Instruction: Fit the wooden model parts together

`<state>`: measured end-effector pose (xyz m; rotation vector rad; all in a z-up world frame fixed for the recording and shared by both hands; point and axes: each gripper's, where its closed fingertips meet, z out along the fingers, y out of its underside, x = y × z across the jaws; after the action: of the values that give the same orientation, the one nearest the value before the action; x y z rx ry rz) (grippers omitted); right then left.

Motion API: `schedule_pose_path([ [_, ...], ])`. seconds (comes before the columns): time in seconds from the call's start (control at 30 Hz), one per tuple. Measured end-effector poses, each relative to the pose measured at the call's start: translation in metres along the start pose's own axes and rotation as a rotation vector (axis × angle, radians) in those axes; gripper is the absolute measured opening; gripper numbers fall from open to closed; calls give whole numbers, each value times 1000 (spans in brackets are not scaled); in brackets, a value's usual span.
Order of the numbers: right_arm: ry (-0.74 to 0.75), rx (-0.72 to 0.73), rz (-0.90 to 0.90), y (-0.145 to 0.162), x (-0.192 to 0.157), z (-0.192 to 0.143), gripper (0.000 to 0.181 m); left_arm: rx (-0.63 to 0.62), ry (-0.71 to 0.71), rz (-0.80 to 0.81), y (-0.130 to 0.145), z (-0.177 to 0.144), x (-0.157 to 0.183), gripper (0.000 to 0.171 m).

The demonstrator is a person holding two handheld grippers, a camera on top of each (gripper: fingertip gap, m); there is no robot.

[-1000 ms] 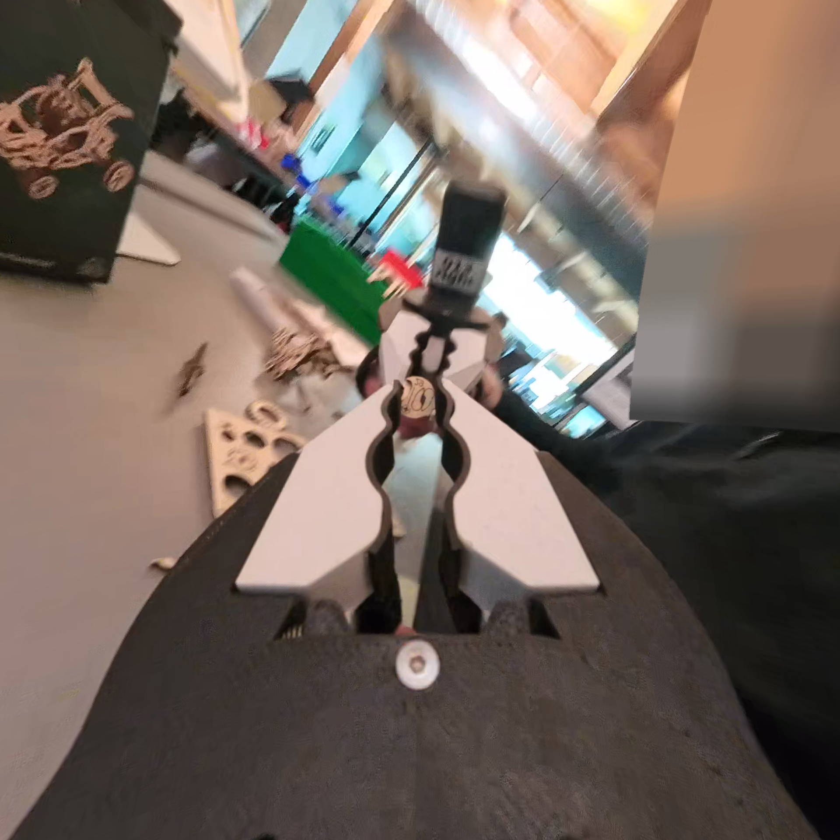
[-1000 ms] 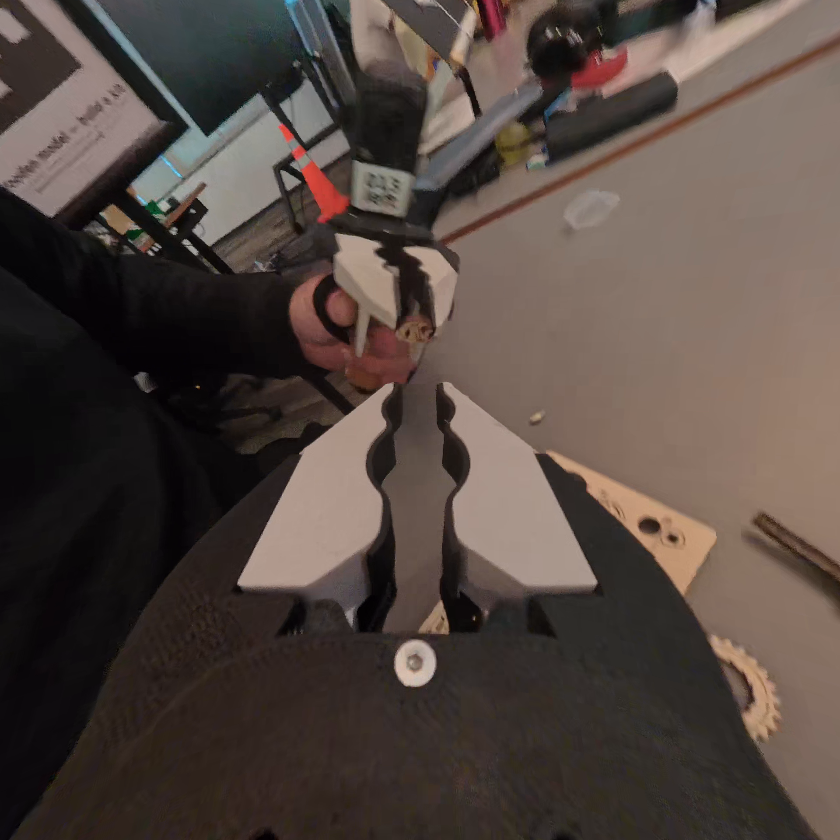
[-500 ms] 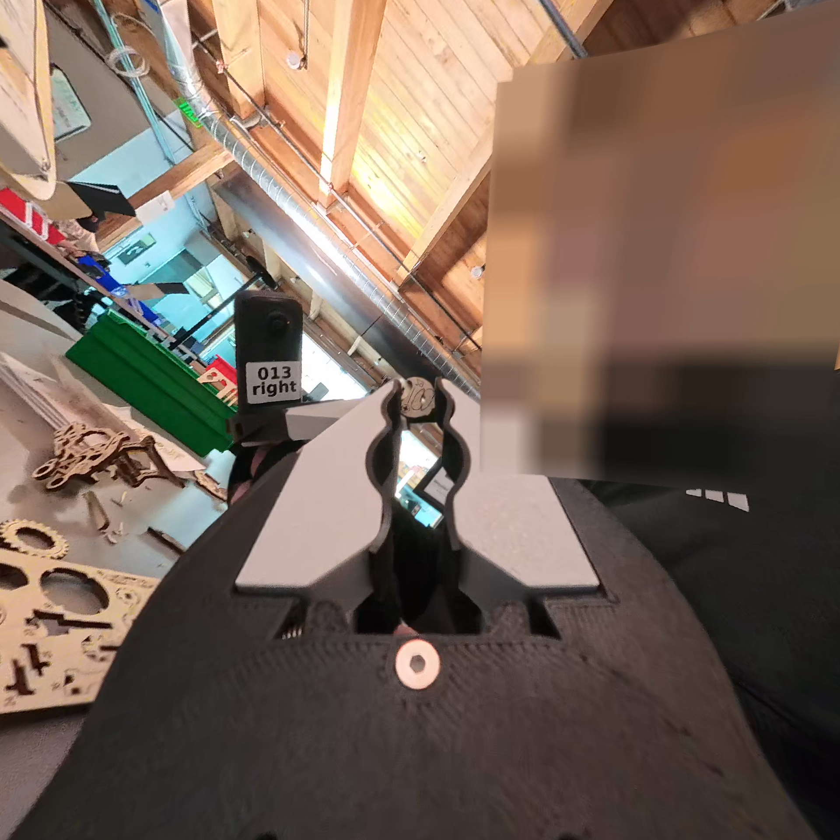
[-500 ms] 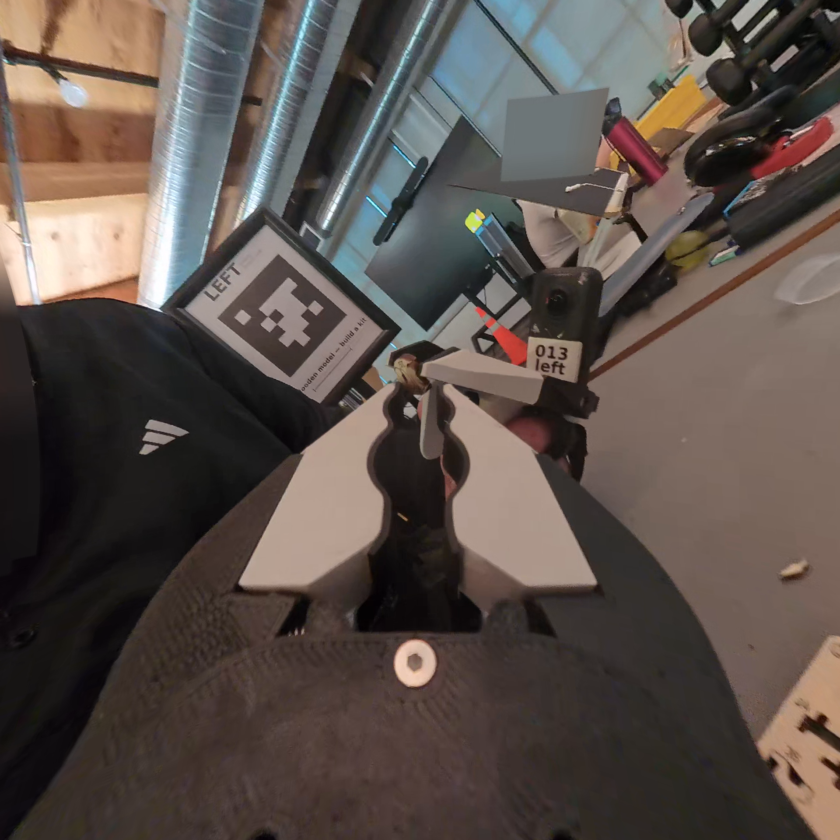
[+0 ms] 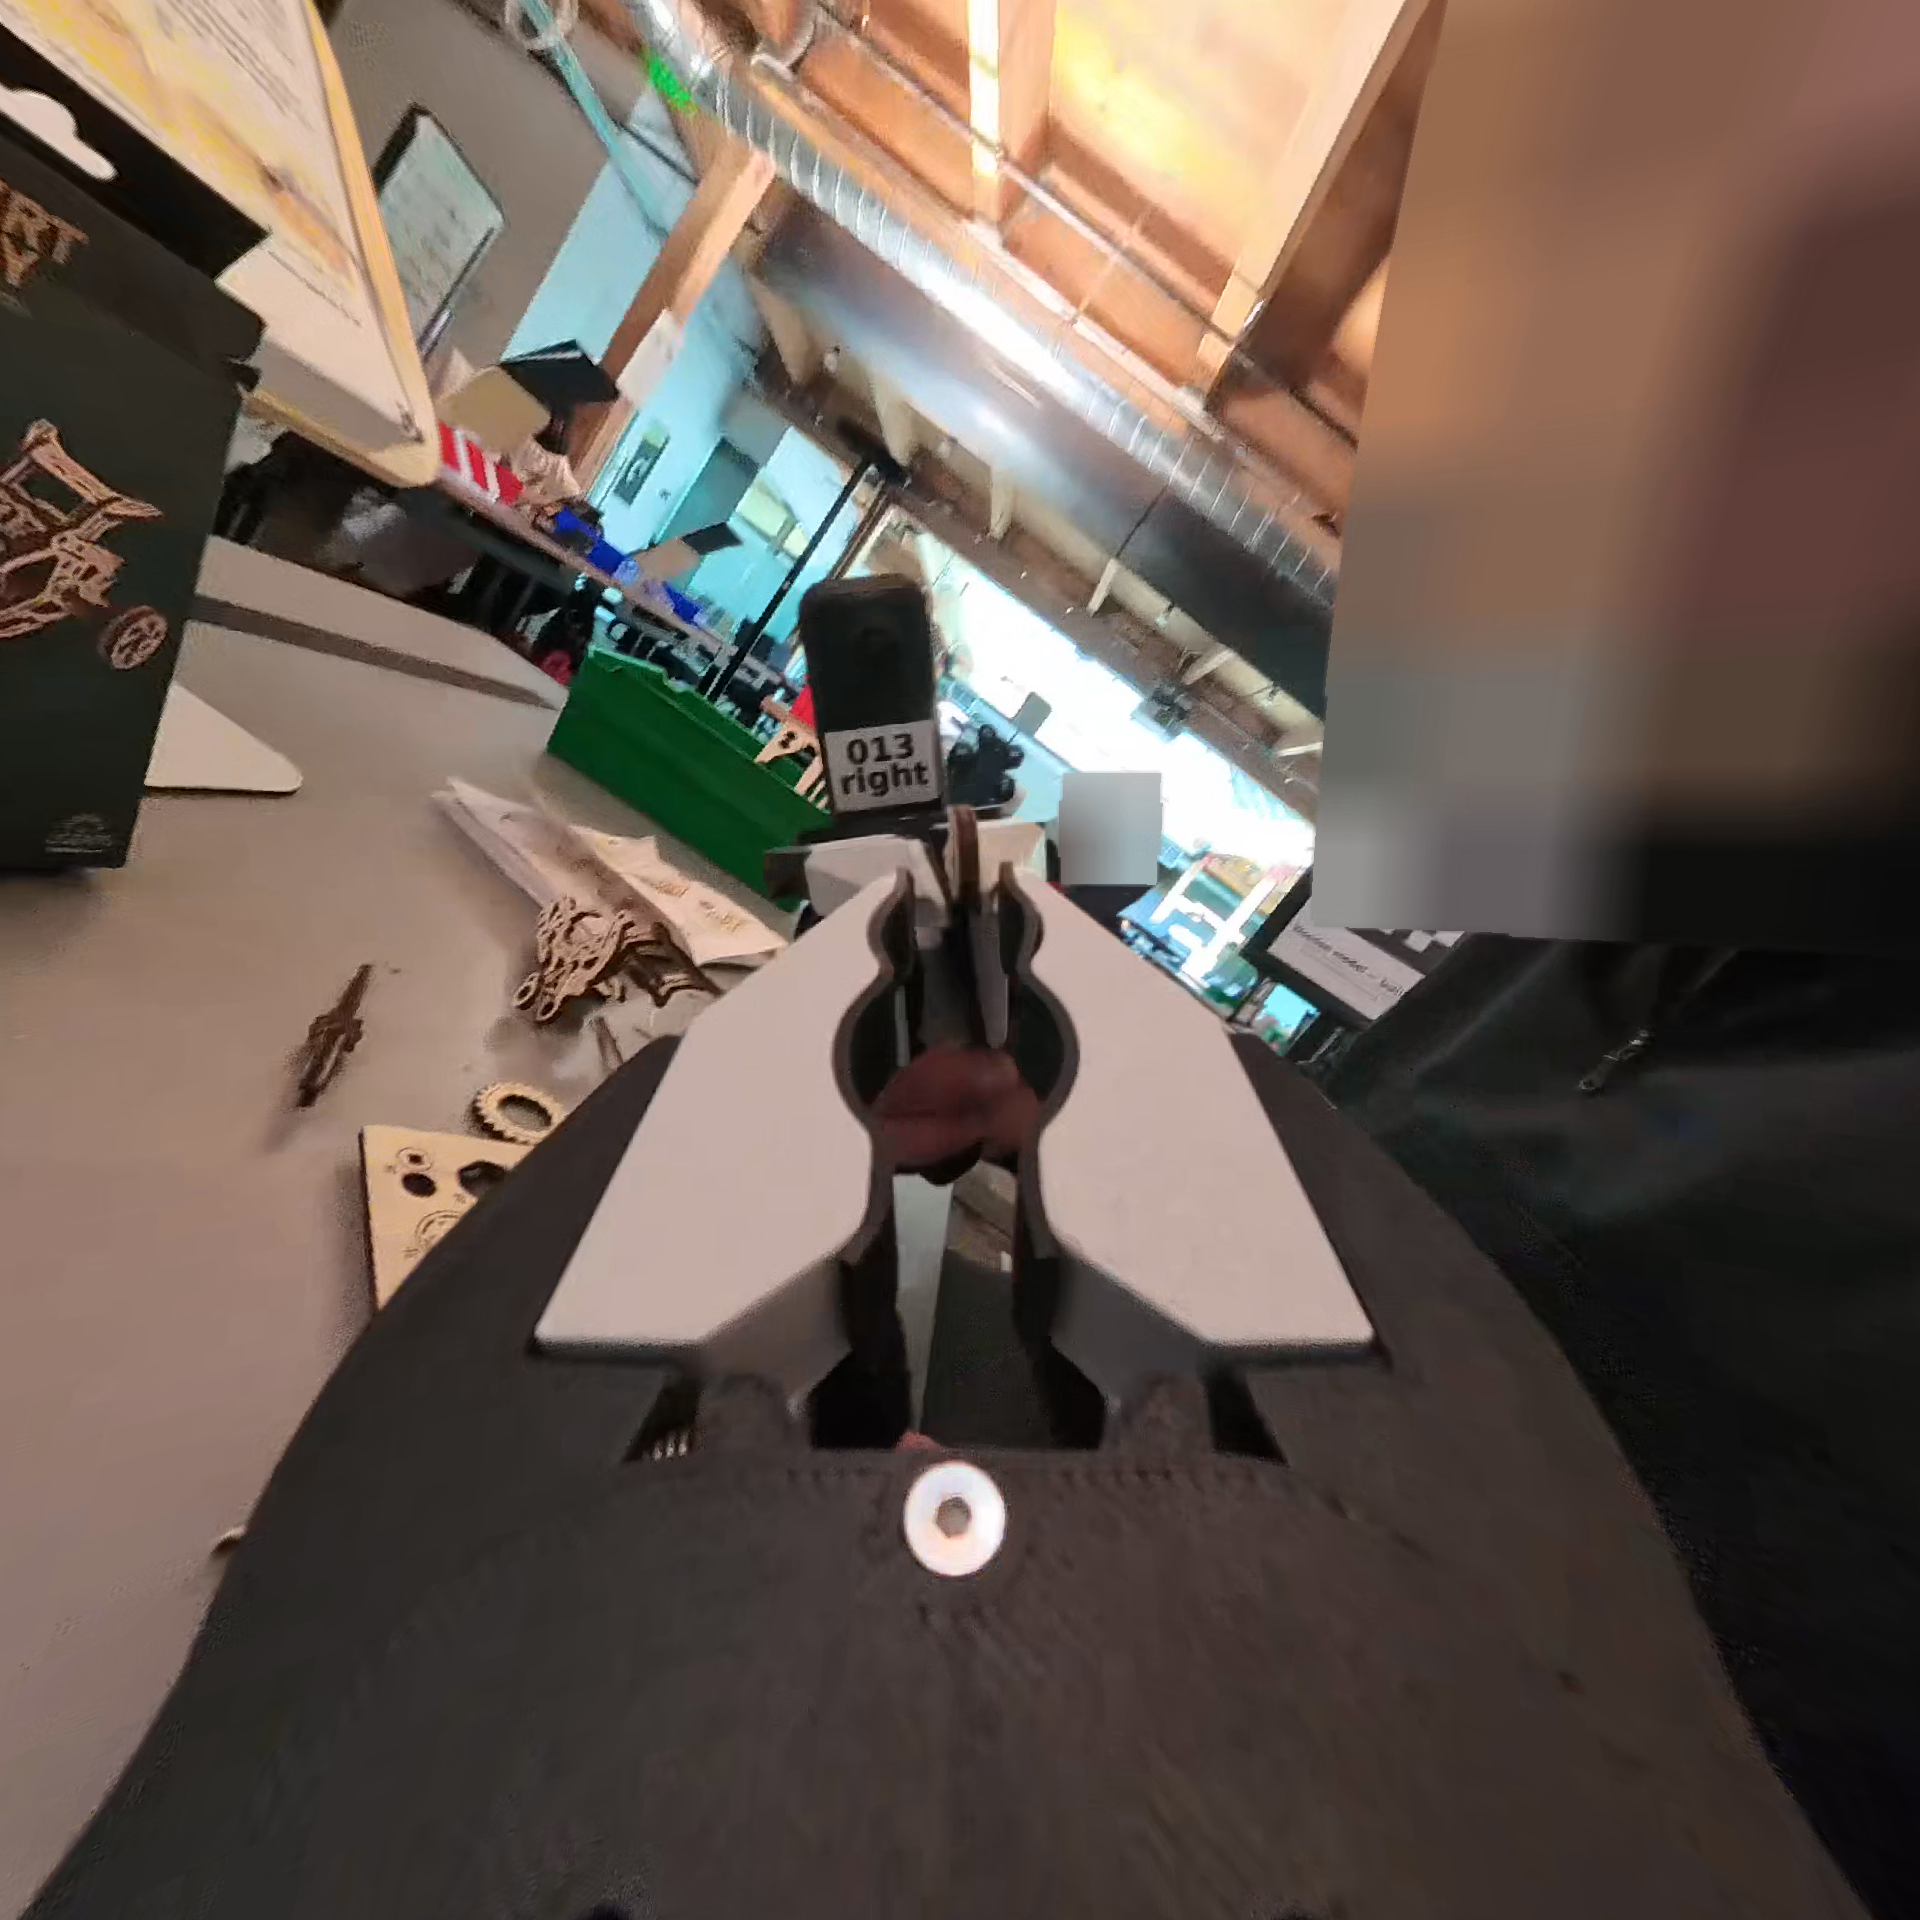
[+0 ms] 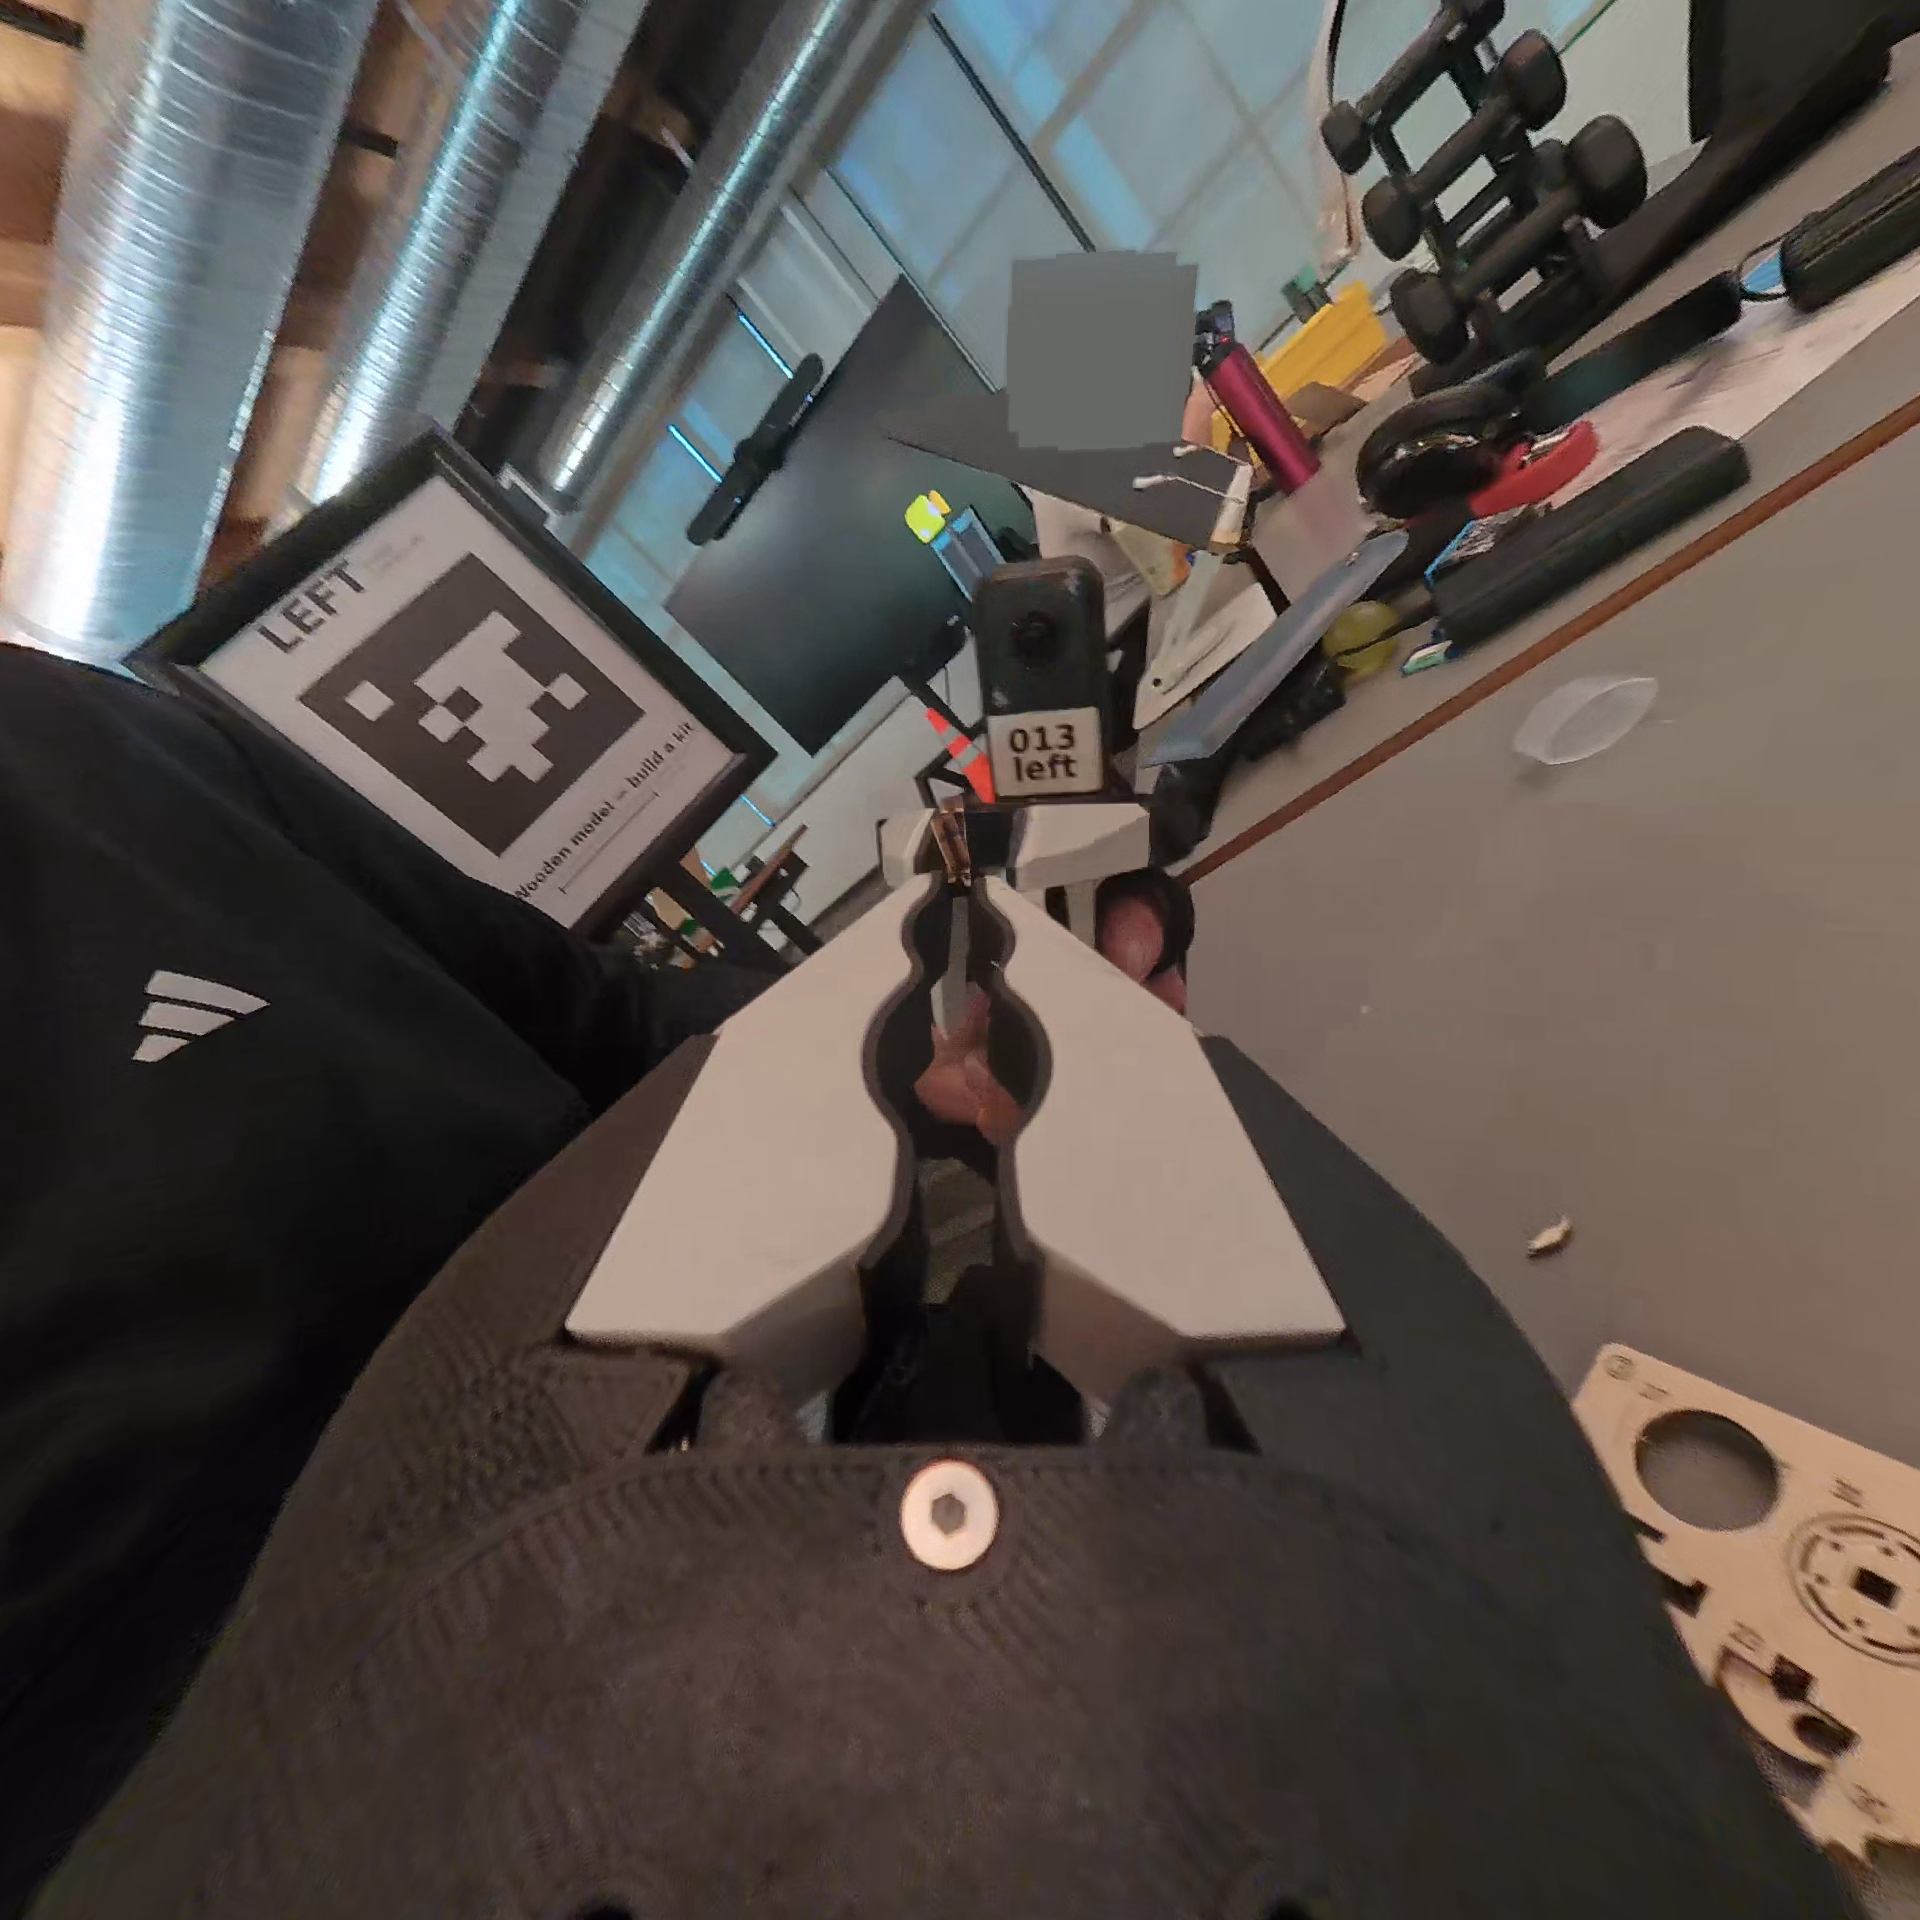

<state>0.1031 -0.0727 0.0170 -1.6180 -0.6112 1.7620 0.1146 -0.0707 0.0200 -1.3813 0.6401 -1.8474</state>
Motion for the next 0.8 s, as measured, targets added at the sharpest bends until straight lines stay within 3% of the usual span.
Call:
schedule_pose_path([
  [0.1, 63, -53, -48, 3, 5, 0, 0, -14, -45, 34, -1, -1, -4, 1],
  [0.27, 108, -66, -123, -2, 6, -4, 6, -36, -51, 8, 1, -2, -4, 0],
  [0.5, 108, -69, -142, -4, 7, -7, 1, -74, -75, 3, 6, 1, -7, 1],
  [0.7, 213, -71, -227, -5, 14, -7, 0, -66, -147, 25, 4, -3, -14, 0],
  [0.8, 200, -28, -161, -10, 19, -12, 0, -36, -167, -11, -1, -11, -20, 0],
])
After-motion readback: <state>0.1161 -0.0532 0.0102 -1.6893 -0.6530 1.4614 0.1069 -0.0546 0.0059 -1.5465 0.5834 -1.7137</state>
